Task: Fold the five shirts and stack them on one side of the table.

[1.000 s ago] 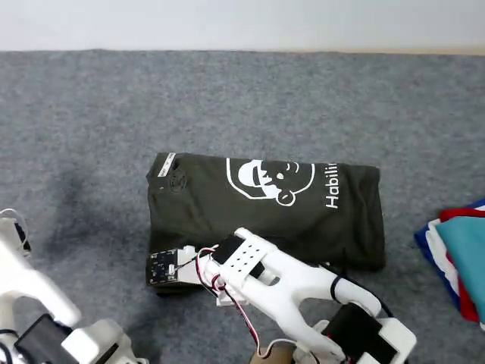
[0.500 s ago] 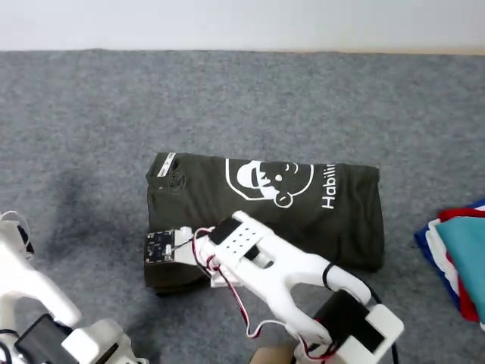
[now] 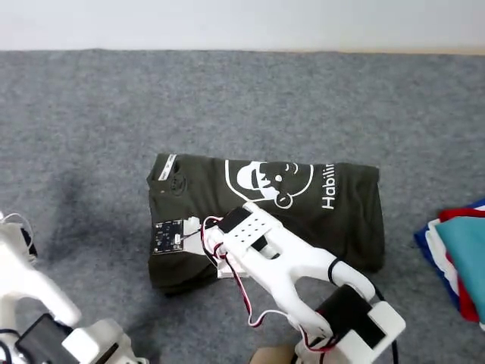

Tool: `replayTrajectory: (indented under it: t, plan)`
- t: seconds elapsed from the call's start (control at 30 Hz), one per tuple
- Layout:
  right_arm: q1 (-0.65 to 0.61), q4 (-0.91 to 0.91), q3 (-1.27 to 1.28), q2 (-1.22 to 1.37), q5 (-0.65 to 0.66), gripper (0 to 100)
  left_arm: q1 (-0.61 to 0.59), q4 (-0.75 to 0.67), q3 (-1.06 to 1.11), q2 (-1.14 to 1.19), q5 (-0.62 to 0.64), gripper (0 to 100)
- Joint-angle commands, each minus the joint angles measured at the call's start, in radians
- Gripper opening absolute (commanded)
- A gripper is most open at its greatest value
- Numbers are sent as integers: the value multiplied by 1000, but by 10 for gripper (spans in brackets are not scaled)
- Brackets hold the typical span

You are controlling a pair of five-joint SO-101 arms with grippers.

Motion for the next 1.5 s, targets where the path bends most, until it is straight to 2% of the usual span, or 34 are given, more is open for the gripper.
replayTrajectory:
  t: [0.0,0.1,0.2,0.33,0.53,0.73,0.93,1.37,1.47]
  plan:
    - [15,47,-60,-12,8,72,0,-18,-8,-38,-8,2]
    - [13,131,-95,-12,5,157,0,-43,-5,-35,-8,2]
    - [10,242,-180,-13,-55,209,0,-46,-7,-34,-8,2]
    - [4,363,-295,-13,-58,219,0,-46,-10,-32,-20,2]
    - [-99,440,-347,-13,-68,219,0,-46,-8,-32,-40,2]
    - [-228,409,-341,-1,-133,219,0,-72,-10,-32,-40,2]
    - [-292,239,-212,-1,-160,219,-2,-74,-12,-32,-40,2]
    - [-311,-41,-28,1,-160,214,-5,-74,-5,-31,-40,2]
    - [-311,-70,-11,21,-158,182,-5,-74,-5,-31,-40,2]
